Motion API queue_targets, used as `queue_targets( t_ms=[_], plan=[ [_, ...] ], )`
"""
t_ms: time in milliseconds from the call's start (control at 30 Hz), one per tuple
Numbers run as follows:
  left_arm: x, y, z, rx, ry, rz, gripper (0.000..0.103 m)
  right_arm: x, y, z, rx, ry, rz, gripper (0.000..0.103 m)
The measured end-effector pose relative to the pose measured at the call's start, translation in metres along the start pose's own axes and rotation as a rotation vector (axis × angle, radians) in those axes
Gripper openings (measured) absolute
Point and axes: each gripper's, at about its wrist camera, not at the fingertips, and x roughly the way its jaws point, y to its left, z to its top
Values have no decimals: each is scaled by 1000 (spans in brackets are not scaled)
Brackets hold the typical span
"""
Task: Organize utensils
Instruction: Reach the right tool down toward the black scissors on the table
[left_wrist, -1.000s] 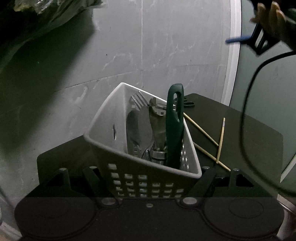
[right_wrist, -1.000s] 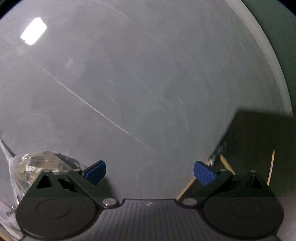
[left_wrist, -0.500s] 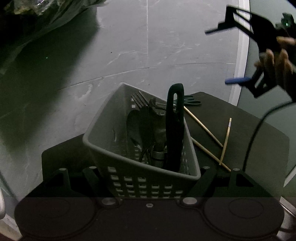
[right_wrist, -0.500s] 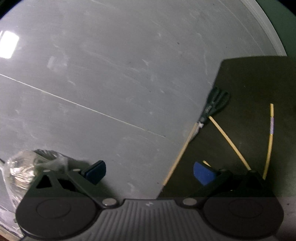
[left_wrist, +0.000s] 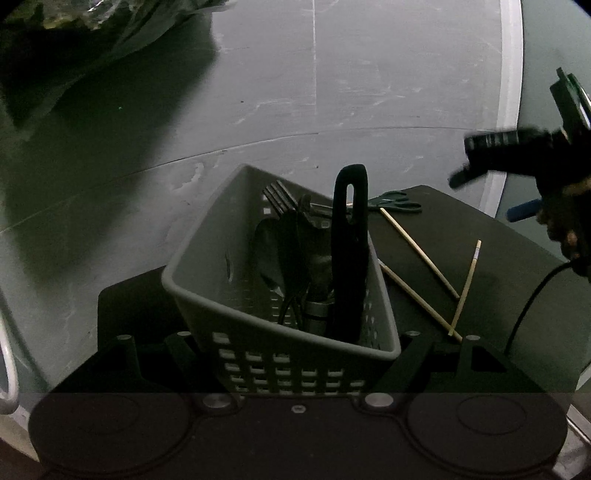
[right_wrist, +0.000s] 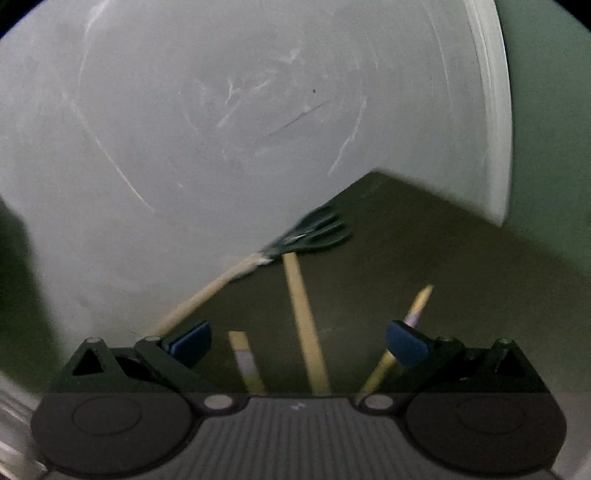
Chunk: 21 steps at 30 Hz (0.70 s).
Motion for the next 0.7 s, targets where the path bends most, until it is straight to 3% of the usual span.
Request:
queue_targets(
  t_ms=[167,700],
  plan=[
    [-1,-3,0,-11,1,18,78,9,1,-6,-98,15,-71,103],
    [2,-11,1,-26,2,57,79,20,-9,-13,-246,55,-26,103]
  ],
)
